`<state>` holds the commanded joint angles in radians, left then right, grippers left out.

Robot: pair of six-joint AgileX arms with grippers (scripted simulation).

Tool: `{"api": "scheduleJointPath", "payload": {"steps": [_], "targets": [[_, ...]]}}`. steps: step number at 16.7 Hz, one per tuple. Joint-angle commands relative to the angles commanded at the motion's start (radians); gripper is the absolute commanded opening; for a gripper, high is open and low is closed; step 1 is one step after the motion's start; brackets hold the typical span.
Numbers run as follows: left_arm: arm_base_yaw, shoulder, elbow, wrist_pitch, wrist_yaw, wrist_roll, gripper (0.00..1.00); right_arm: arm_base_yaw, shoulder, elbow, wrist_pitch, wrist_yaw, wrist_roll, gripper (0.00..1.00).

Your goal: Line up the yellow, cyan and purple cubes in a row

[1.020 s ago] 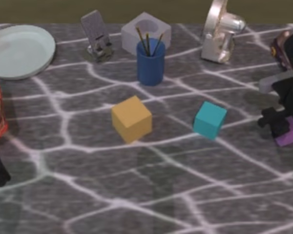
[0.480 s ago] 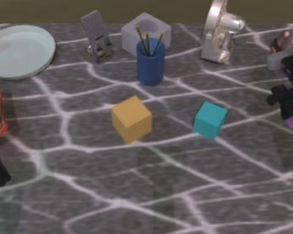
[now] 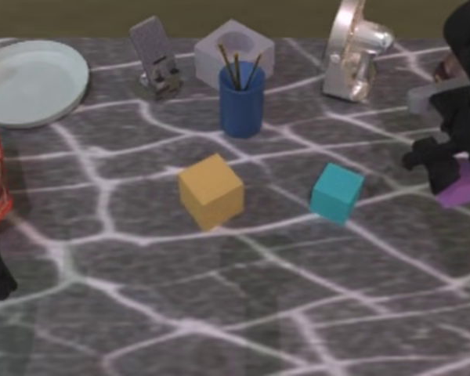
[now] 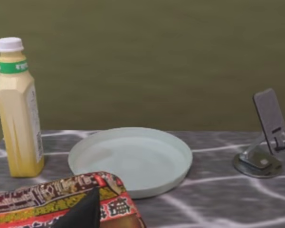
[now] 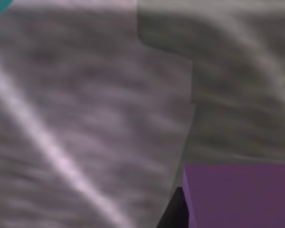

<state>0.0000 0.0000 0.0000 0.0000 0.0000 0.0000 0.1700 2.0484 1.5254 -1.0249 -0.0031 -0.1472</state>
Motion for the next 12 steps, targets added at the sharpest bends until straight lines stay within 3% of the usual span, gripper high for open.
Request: {"api": "scheduleJointPath", "payload": {"steps": [9, 12], "targets": [[0.000, 0.000, 0.000, 0.000, 0.000, 0.000, 1.00, 0.353, -0.050, -0.031, -0.041, 0.017, 0.623, 0.00], [0.000, 0.000, 0.000, 0.000, 0.000, 0.000, 1.00, 0.440, -0.077, -0.043, -0.041, 0.023, 0.754, 0.00]]}}
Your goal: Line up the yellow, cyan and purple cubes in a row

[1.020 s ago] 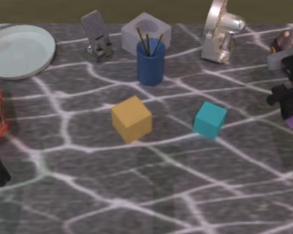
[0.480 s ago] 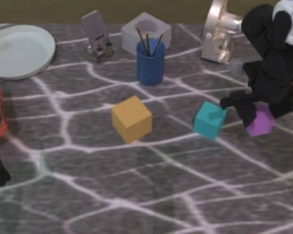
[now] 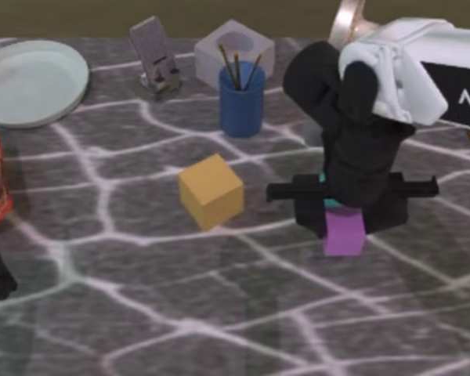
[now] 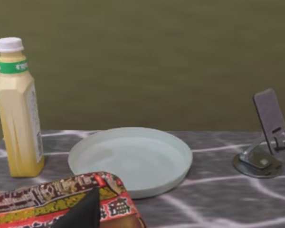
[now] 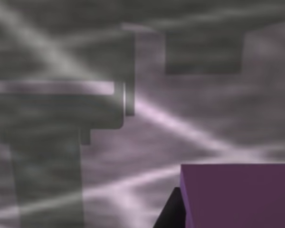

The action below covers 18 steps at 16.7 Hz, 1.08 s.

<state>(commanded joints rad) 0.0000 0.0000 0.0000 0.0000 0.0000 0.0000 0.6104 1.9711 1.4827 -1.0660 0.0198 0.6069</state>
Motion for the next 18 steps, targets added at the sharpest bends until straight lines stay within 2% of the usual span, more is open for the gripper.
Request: {"api": "scheduleJointPath", "payload": {"steps": [2, 8, 14, 18], "targets": [[0.000, 0.000, 0.000, 0.000, 0.000, 0.000, 1.00, 0.026, -0.011, -0.005, 0.002, 0.002, 0.035, 0.00], [0.000, 0.000, 0.000, 0.000, 0.000, 0.000, 1.00, 0.026, -0.003, -0.014, 0.020, 0.001, 0.036, 0.00], [0.000, 0.000, 0.000, 0.000, 0.000, 0.000, 1.00, 0.030, 0.069, -0.144, 0.227, 0.002, 0.041, 0.00], [0.000, 0.000, 0.000, 0.000, 0.000, 0.000, 1.00, 0.032, 0.082, -0.164, 0.255, 0.003, 0.042, 0.00]]}}
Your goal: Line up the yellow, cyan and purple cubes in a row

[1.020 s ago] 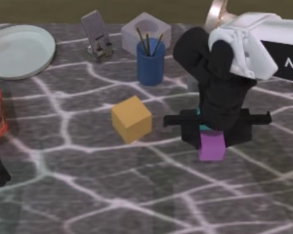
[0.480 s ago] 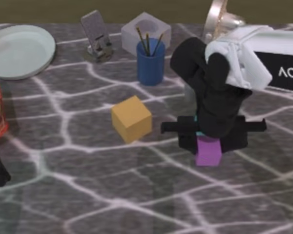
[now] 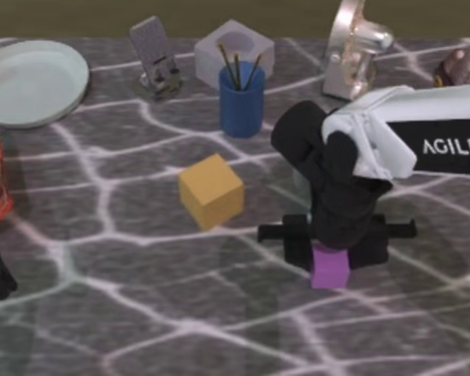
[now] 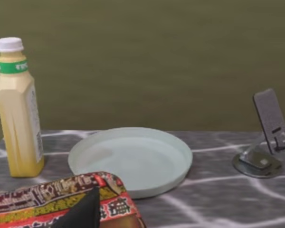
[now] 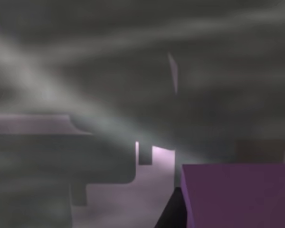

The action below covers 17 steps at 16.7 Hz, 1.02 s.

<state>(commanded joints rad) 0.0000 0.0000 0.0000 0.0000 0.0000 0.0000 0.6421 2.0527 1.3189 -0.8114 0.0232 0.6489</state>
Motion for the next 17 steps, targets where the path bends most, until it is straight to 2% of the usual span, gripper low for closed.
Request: {"api": "scheduleJointPath", "payload": {"steps": [1, 14, 17], "targets": [[0.000, 0.000, 0.000, 0.000, 0.000, 0.000, 1.00, 0.000, 0.000, 0.000, 0.000, 0.000, 0.000, 0.00], [0.000, 0.000, 0.000, 0.000, 0.000, 0.000, 1.00, 0.000, 0.000, 0.000, 0.000, 0.000, 0.000, 0.98], [0.000, 0.000, 0.000, 0.000, 0.000, 0.000, 1.00, 0.000, 0.000, 0.000, 0.000, 0.000, 0.000, 1.00]]}}
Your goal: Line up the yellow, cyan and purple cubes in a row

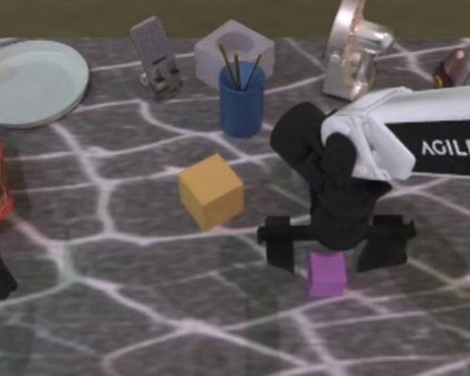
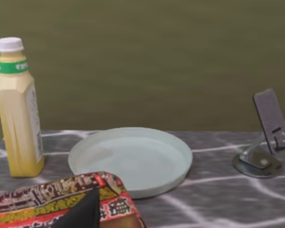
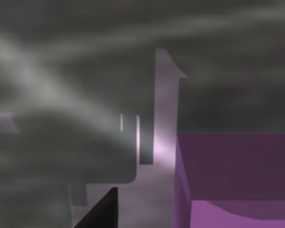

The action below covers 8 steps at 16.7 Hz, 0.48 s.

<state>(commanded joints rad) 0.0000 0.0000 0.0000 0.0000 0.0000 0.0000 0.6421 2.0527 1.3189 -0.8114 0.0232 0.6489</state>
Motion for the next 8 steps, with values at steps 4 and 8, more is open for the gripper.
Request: {"api": "scheduleJointPath", "payload": {"steps": [4, 8], "targets": [[0.000, 0.000, 0.000, 0.000, 0.000, 0.000, 1.00, 0.000, 0.000, 0.000, 0.000, 0.000, 0.000, 1.00], [0.000, 0.000, 0.000, 0.000, 0.000, 0.000, 1.00, 0.001, -0.006, 0.013, -0.018, 0.000, -0.001, 1.00]]}}
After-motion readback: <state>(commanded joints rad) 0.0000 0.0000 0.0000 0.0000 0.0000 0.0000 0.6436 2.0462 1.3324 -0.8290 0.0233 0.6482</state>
